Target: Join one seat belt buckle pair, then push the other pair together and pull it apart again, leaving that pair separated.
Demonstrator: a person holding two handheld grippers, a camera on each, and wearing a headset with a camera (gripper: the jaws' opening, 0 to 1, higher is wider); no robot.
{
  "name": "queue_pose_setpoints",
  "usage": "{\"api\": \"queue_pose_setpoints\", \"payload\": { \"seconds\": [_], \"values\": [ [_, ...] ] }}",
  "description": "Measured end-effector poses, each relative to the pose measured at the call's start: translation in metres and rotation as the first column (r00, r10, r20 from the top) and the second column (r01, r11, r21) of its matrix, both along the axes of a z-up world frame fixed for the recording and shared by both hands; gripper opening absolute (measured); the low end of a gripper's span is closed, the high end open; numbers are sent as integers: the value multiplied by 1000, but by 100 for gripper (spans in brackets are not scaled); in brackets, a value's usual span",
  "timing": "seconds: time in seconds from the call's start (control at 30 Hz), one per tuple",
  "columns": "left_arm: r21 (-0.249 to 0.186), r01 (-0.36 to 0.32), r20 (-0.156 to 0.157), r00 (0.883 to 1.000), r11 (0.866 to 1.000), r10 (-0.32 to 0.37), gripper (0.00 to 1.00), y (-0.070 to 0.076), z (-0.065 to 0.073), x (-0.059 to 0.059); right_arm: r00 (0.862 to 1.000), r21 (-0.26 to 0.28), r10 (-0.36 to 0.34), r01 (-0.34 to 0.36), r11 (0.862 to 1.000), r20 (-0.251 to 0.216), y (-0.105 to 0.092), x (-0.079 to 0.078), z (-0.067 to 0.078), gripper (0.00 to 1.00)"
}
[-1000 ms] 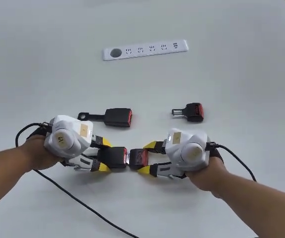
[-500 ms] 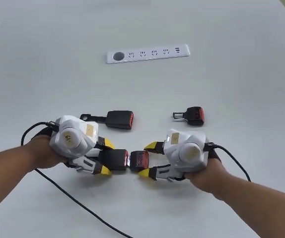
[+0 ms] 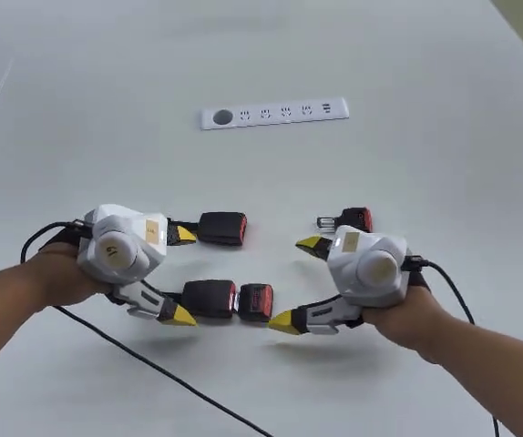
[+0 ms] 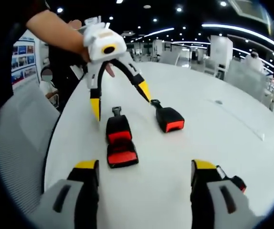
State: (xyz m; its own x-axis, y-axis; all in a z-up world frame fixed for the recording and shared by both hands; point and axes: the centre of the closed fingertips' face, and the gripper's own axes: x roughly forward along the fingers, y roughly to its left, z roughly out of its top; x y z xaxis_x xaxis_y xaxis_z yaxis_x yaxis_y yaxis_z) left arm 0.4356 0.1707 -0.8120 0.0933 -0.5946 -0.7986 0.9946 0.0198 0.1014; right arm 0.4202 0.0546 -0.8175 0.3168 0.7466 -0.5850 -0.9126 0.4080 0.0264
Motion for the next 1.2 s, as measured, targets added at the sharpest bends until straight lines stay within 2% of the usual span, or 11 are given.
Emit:
{"api": "queue_pose_setpoints", "payload": {
  "seconds": [0.03,0.1,0.2,0.27,0.5,0.6,0.7,0.8,0.87,1.03,1.2],
  "values": [
    [0,-1,5,1000,1000,1,76,0,1,2,1000,-3,-2,2,1000,6,-5,3,1,79],
    [4,31,79,996,1000,-31,74,-2,11,14,1000,-24,-5,6,1000,17,-22,11,5,79],
    [-59,8,81,997,998,-3,72,-15,27,25,999,-48,-16,18,999,28,-43,21,11,77],
    [-59,11,111,994,998,-4,71,-21,35,33,999,-49,-25,27,998,35,-57,27,17,77],
    [-95,4,129,992,996,9,70,-42,54,55,997,-55,-56,59,997,51,-91,44,34,78],
    [-168,-31,143,988,985,56,69,-53,74,69,996,-46,-68,71,996,56,-101,48,44,79],
    [-193,-15,180,982,981,50,67,-63,91,77,996,-58,-65,69,996,64,-107,48,50,79],
    [-138,18,207,978,990,11,64,-62,94,81,995,-63,-73,78,995,74,-111,48,60,79],
    [-41,69,241,969,997,-57,64,-49,100,89,993,-56,-73,78,995,88,-111,48,67,79],
    [34,52,276,959,998,-59,66,-15,138,121,991,-51,-83,89,995,105,-112,53,77,79],
    [24,40,272,961,999,-45,68,-8,152,134,991,-45,-86,91,995,107,-110,59,80,79]
  ]
}}
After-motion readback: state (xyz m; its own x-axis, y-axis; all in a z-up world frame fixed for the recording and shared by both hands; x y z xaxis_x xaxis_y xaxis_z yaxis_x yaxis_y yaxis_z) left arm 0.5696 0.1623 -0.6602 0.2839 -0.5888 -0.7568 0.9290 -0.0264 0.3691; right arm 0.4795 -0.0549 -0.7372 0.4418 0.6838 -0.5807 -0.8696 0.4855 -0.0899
